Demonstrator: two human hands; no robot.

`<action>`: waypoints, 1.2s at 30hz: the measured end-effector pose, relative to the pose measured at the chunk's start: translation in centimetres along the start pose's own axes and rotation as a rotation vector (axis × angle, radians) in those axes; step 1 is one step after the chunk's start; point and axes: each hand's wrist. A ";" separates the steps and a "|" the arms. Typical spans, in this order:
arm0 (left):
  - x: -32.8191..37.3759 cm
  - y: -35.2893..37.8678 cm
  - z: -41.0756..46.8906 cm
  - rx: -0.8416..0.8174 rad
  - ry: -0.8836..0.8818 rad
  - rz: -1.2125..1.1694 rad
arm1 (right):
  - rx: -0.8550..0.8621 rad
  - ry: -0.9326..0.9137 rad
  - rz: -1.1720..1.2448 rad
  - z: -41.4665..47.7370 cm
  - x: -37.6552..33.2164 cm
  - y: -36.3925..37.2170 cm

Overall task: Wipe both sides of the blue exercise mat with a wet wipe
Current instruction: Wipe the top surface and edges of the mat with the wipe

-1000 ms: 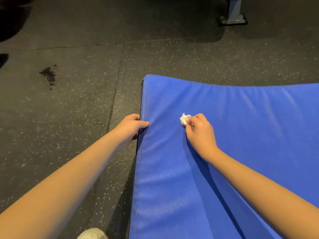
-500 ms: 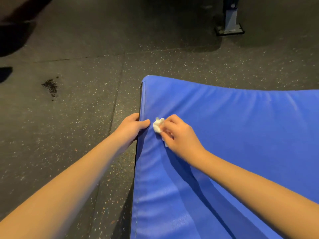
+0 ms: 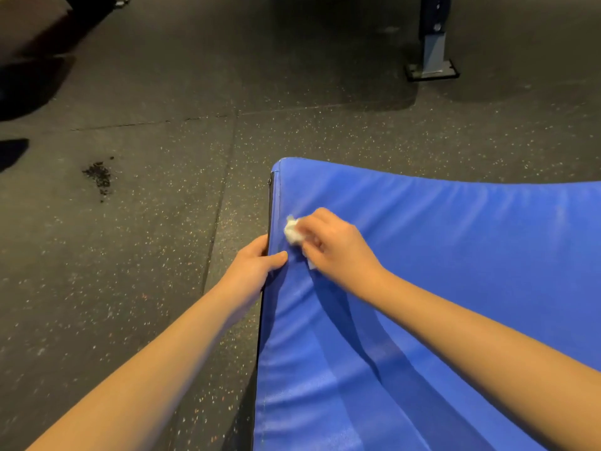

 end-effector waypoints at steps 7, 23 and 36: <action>1.7 -0.6 0.0 -0.024 0.026 0.065 | 0.277 0.160 0.056 3.2 0.2 -0.8; 8.4 0.7 2.4 0.070 0.259 0.281 | 0.464 0.216 0.123 5.6 0.3 -4.2; 7.6 0.6 2.2 0.066 0.257 0.308 | 0.355 -0.026 0.086 4.6 -2.1 -1.6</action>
Point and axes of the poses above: each hand's wrist, its own z-axis towards the middle knuckle, its own y-axis out of the palm, x = y × z
